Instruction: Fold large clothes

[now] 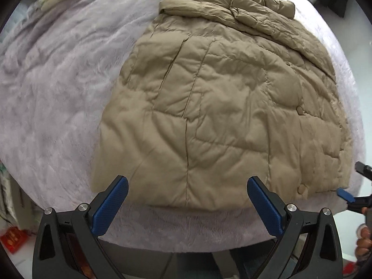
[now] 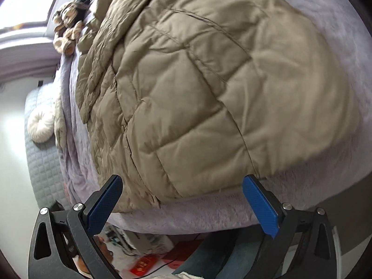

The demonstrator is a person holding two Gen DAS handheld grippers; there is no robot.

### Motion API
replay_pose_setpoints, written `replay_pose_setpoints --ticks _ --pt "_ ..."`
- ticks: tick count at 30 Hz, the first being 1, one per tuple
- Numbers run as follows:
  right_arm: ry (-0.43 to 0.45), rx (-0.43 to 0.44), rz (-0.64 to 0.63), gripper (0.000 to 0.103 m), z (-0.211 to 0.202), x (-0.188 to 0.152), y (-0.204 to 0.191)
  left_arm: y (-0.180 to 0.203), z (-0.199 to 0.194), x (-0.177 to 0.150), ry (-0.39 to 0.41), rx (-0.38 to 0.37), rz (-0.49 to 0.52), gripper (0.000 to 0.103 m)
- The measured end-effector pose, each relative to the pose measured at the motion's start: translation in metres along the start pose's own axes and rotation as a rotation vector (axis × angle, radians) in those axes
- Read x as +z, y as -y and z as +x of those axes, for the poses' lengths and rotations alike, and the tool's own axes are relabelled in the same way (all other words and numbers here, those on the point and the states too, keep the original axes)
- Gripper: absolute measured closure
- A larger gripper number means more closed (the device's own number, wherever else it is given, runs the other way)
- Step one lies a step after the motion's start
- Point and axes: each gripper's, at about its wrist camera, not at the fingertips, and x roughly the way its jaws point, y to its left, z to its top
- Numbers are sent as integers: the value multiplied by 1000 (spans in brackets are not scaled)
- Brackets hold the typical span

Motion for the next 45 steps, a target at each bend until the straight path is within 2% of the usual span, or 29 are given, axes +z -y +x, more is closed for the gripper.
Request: replay_pose_setpoints --ticks 2,6,12,19,27,33,35,37,38,39,40,42,43,44,45 --pt "4 -1 12 0 -1 -1 2 -15 1 -6 -11 -41 -46 1" --pt "7 14 27 0 -4 -3 9 -41 9 -18 -33 -40 -116 1" --pt "-4 48 123 0 -4 -7 37 -64 35 -34 -84 -158 -239 1" --pt "15 121 264 0 -2 -9 70 -52 46 -25 -39 -293 -284 1" --pt "58 161 313 0 6 2 80 -32 61 2 -45 -326 -275 1" --pt "144 259 358 0 7 14 86 -28 59 12 -14 -373 -306 1" --pt "153 285 371 0 9 17 86 -33 56 12 -2 -379 -311 12" --pt "159 312 378 1 9 18 87 -35 56 13 -5 -373 -295 44" --pt "160 324 377 2 8 20 89 -37 56 13 -4 -378 -285 54" --pt "163 330 376 7 8 20 89 -39 55 13 -4 -387 -281 72" --pt "165 328 380 14 7 20 90 -41 53 13 -3 -398 -281 79" --pt "154 319 410 51 9 20 93 -44 44 14 13 -410 -279 85" --pt "146 318 423 59 11 21 94 -45 38 15 22 -410 -274 85" --pt "140 325 427 79 12 23 96 -47 31 15 34 -411 -269 85" --pt "139 325 419 87 11 24 96 -47 22 17 50 -415 -265 85"
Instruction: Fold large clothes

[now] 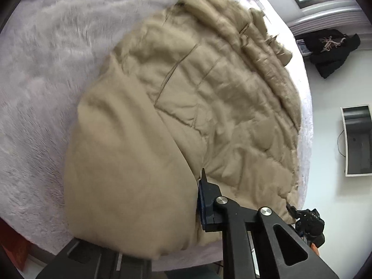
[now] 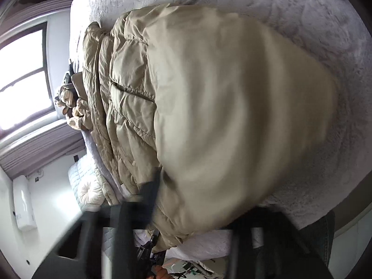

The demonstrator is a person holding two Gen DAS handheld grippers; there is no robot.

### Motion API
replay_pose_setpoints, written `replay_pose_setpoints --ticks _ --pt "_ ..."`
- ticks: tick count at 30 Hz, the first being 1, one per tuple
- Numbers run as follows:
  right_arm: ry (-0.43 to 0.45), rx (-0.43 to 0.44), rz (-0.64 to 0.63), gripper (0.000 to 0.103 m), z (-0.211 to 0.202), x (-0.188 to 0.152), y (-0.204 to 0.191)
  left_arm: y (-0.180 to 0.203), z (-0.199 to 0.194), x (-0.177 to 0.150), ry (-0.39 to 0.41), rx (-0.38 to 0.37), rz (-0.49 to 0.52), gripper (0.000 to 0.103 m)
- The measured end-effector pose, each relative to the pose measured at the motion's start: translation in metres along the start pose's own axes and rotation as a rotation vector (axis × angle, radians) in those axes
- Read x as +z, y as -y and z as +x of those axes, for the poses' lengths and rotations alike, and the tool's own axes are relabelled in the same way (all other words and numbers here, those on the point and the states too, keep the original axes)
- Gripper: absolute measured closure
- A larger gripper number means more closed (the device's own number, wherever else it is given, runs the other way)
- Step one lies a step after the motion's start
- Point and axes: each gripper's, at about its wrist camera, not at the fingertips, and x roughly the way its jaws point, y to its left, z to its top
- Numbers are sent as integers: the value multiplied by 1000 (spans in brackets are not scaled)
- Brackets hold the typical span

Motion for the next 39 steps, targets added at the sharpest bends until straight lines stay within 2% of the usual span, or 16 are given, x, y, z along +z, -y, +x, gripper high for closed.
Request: replay_pose_setpoints --ticks 3,11,16,21,26,28,32,35,36,37,39 --pt "-13 -1 -84 92 -4 3 -17 16 -26 9 53 -20 27 85" --pt "-34 -2 -343 93 -22 19 -120 67 -64 66 192 -5 76 85" --pt "-35 -14 -537 93 -13 42 -201 115 -64 125 279 29 146 85" --pt "-34 -22 -687 93 9 73 -271 146 -54 187 352 56 165 85" --pt "-19 -58 -771 93 45 112 -330 151 -21 231 360 121 147 85" --pt "-12 -79 -761 93 60 127 -339 145 -5 247 342 136 131 85" --pt "-16 -109 -710 93 91 146 -338 138 13 257 291 133 147 84" --pt "-6 -120 -671 92 103 156 -333 143 13 260 249 137 209 73" --pt "-2 -117 -654 92 104 159 -330 146 10 261 243 140 240 63" --pt "4 -119 -638 92 106 162 -328 148 5 262 249 148 263 44" --pt "13 -129 -614 92 111 165 -326 151 -6 263 295 180 302 26"
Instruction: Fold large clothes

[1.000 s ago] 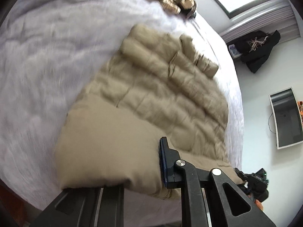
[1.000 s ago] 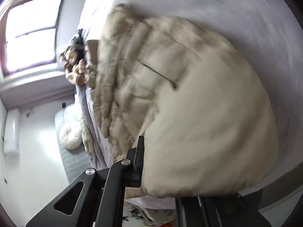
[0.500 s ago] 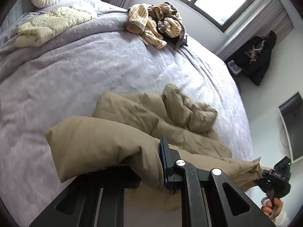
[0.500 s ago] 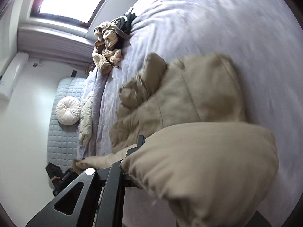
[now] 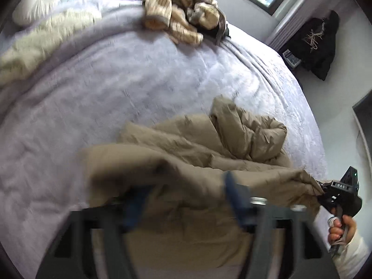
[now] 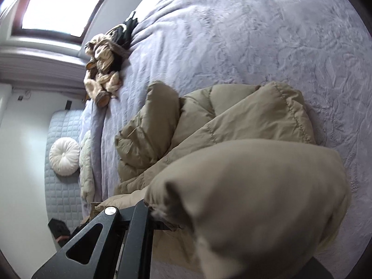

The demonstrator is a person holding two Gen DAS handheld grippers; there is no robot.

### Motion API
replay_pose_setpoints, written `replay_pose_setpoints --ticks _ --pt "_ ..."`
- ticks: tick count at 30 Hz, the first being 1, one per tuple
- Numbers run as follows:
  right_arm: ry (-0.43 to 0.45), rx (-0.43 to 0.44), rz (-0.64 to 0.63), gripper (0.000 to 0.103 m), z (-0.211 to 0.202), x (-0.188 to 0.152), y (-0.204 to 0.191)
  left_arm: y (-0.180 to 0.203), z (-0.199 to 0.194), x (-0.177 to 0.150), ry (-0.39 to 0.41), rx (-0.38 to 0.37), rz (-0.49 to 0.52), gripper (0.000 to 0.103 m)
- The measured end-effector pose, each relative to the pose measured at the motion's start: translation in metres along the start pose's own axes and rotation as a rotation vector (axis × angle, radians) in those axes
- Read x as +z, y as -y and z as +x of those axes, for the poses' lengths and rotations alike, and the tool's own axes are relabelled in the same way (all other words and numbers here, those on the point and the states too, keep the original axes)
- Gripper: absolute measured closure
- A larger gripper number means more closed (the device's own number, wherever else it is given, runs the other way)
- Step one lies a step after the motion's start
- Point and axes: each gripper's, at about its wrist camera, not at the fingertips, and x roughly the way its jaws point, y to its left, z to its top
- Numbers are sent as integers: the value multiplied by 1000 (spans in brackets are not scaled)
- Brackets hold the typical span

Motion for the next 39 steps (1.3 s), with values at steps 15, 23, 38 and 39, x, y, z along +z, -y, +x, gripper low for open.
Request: replay_pose_setpoints --ticks 15,23,38,39 --pt "116 -248 -348 28 -35 -9 -50 -28 32 -5 -54 117 43 26" --pt "86 -431 -394 89 -26 -14 -8 15 64 -11 -58 69 222 26" --pt "93 -522 -333 93 66 64 23 -10 178 35 -42 228 123 24" --pt "93 -524 -330 94 72 68 26 -11 181 37 -41 225 119 23"
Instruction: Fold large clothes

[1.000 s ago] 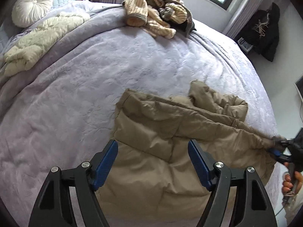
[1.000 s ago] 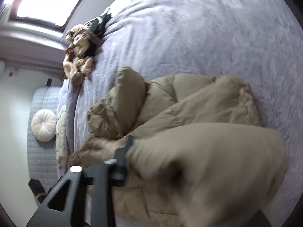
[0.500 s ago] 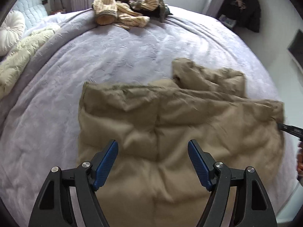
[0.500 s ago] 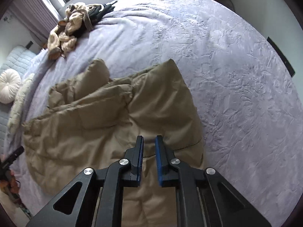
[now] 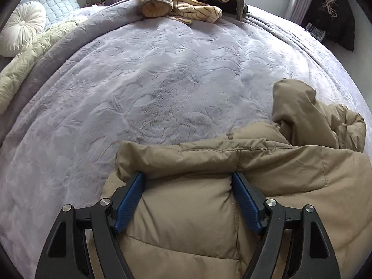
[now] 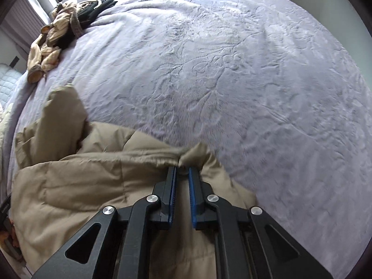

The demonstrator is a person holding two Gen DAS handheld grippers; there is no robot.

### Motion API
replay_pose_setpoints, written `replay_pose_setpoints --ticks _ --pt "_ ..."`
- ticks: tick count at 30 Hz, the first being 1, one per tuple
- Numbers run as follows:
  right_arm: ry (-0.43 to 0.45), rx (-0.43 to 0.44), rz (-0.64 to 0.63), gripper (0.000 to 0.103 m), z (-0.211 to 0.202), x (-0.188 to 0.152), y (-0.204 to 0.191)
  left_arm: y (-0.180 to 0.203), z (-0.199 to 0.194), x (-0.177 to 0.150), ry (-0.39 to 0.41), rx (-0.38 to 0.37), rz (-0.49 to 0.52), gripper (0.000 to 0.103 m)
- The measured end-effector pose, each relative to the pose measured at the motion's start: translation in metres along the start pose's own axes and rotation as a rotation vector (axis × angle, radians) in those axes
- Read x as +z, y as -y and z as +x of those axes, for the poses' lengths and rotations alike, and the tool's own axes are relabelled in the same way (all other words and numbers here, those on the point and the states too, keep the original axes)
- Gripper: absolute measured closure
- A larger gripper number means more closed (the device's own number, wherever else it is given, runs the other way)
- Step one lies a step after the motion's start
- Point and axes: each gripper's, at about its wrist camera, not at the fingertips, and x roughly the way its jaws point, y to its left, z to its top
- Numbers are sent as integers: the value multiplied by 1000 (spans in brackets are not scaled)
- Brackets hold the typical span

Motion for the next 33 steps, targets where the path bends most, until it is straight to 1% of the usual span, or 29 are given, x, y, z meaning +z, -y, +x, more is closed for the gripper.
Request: replay_pose_setpoints --ticks 1,3,5,7,8,9,10,12,13,14,16,18,20,22,24,27,28,29,30,32,33 --pt "0 0 3 94 4 1 0 0 3 1 1 2 1 21" --pt "6 -2 8 94 10 4 1 1 6 3 0 2 3 20" --pt "13 -9 5 94 13 4 0 -1 -3 7 -3 4 0 20" --pt "20 -23 -12 94 12 3 -3 -6 -23 9 56 25 -4 21" --pt "21 -26 -17 94 12 2 -3 -12 -31 8 90 56 -20 21" --pt "22 -29 -23 94 11 2 -4 -22 -35 8 99 82 -50 21" --pt "24 -28 -27 94 10 2 -4 -29 -33 8 88 86 -75 21" --pt "30 -21 -22 94 11 2 -2 -47 -14 6 17 85 -147 20" --pt "34 -20 -21 94 11 1 -3 -52 -1 4 -20 83 -165 20" --pt "38 -22 -22 94 12 1 -3 -53 8 4 -38 76 -170 20" --pt "43 -31 -30 94 12 0 -5 -51 21 4 -51 76 -172 20" --pt "42 -33 -33 94 12 0 -5 -49 22 8 -52 94 -180 20" --pt "36 -31 -28 94 11 0 -4 -49 15 11 -51 110 -176 20" --pt "32 -30 -23 91 6 3 -5 -49 3 12 -37 125 -158 20" --pt "36 -26 -13 89 -2 4 -5 -49 -14 14 -16 138 -134 20" --pt "42 -11 11 88 -16 5 -3 -47 -45 8 11 123 -114 20" --pt "48 2 18 85 -24 4 -3 -47 -51 6 13 121 -110 20" --pt "52 7 21 75 -29 4 -3 -46 -60 3 14 122 -102 20" --pt "58 13 23 59 -36 2 -3 -45 -67 -1 17 122 -96 20" --pt "81 29 34 48 -52 -4 -4 -41 -82 -11 19 109 -76 20" --pt "92 42 37 48 -61 -9 -5 -39 -89 -16 12 101 -64 20"
